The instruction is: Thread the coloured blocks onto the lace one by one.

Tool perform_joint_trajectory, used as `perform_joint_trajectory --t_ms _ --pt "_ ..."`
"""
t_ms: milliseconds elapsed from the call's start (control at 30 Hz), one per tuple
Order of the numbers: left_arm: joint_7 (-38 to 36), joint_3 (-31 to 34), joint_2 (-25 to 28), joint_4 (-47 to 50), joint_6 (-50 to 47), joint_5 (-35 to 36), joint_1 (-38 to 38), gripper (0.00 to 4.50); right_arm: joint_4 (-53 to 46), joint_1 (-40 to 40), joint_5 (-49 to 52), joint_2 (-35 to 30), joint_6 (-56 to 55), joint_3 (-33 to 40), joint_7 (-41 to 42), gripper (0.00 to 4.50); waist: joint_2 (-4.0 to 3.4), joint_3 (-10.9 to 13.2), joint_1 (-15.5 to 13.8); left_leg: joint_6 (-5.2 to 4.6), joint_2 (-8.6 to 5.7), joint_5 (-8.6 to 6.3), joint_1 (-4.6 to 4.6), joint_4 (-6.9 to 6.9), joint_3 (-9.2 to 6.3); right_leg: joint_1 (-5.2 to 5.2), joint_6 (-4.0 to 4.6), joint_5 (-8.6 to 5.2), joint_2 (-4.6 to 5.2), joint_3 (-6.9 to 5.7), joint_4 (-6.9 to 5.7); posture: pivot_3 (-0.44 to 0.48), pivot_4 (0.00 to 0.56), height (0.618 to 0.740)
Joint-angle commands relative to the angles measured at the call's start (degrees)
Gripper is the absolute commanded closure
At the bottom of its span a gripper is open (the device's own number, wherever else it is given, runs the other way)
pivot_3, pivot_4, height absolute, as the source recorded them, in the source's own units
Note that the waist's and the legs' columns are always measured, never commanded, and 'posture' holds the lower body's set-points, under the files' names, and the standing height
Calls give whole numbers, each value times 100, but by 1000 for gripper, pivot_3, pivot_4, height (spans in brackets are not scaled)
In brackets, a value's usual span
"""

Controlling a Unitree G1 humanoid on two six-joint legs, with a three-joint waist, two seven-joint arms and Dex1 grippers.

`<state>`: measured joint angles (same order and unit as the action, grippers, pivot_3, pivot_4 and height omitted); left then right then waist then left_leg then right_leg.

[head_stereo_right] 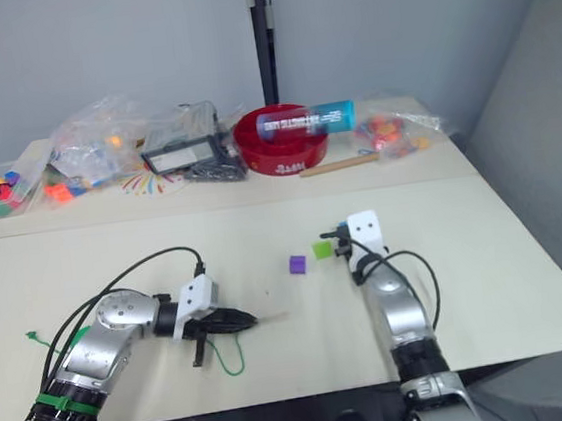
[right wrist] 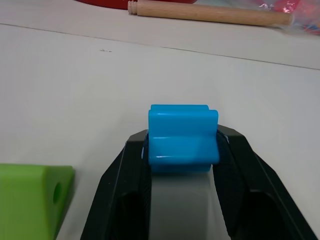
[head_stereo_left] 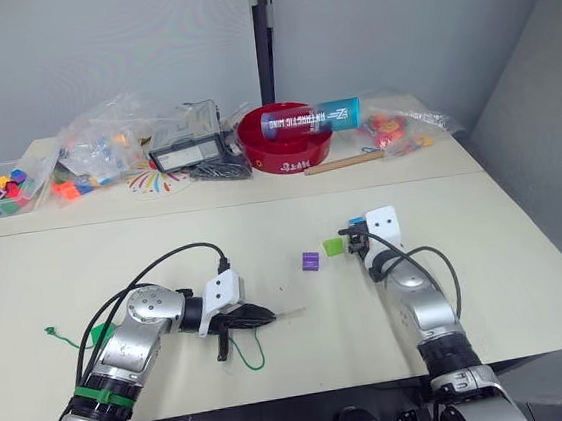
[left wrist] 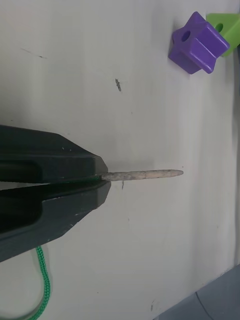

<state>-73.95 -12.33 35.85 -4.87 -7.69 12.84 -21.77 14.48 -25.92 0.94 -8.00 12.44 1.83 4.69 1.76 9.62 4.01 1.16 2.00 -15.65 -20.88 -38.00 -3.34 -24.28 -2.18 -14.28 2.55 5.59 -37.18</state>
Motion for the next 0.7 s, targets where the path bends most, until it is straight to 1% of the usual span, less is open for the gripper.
perform_joint_trajectory --t_ms 33,67,167,267,333,367,433,533,700 --pt "-23 32 51 146 39 29 -12 4500 -990 210 73 -39 92 146 -74 3318 0 0 0 0 0 0 -2 0 0 -2 0 0 1 0 1 0 150 740" --pt "-23 34 49 134 45 29 -15 4500 -1398 372 97 -26 260 156 -89 3318 -1 0 -2 0 -1 0 -5 0 0 -3 0 0 1 1 1 0 150 740" --pt "-26 44 41 100 80 39 -19 4500 -3047 1181 170 65 952 -26 -48 3318 -3 -1 -20 0 -1 0 -19 0 -14 -13 0 0 -1 -6 -5 0 150 740" --pt "-38 66 26 54 136 64 -34 4500 -4647 2194 259 221 1589 -595 1 3318 -4 -1 -29 -2 -2 -1 -22 0 -18 -14 0 0 0 -9 -5 0 150 740" --pt "-49 85 14 28 158 89 -40 4500 -5378 2772 278 251 1885 -1049 28 3318 -4 -1 -8 -2 -1 -2 -22 1 -18 -14 0 0 -1 -10 -4 0 150 740" --pt "-57 92 13 19 168 95 -41 4500 -5592 2976 265 253 1993 -1213 25 3318 -4 -1 0 -2 -1 -1 -22 1 -17 -14 -1 -1 -2 -10 -2 0 150 740" --pt "-68 110 15 19 182 110 -27 4500 -5790 3416 250 235 2159 -1526 25 3318 -4 -1 -2 -1 -1 0 -21 0 -12 -12 -1 -2 -2 -7 5 0 150 740" --pt "-36 160 18 63 184 165 39 4500 -5563 3851 235 224 2131 -1789 18 3318 -3 -1 -18 3 -2 2 -13 -8 -12 0 -1 -1 -2 -8 6 0 150 740" --pt "10 200 79 185 149 181 170 4500 -5043 4070 242 271 2031 -1844 3 3318 -3 -1 -14 3 -1 2 -14 -12 -10 -2 -2 -2 -3 -7 7 0 150 740"
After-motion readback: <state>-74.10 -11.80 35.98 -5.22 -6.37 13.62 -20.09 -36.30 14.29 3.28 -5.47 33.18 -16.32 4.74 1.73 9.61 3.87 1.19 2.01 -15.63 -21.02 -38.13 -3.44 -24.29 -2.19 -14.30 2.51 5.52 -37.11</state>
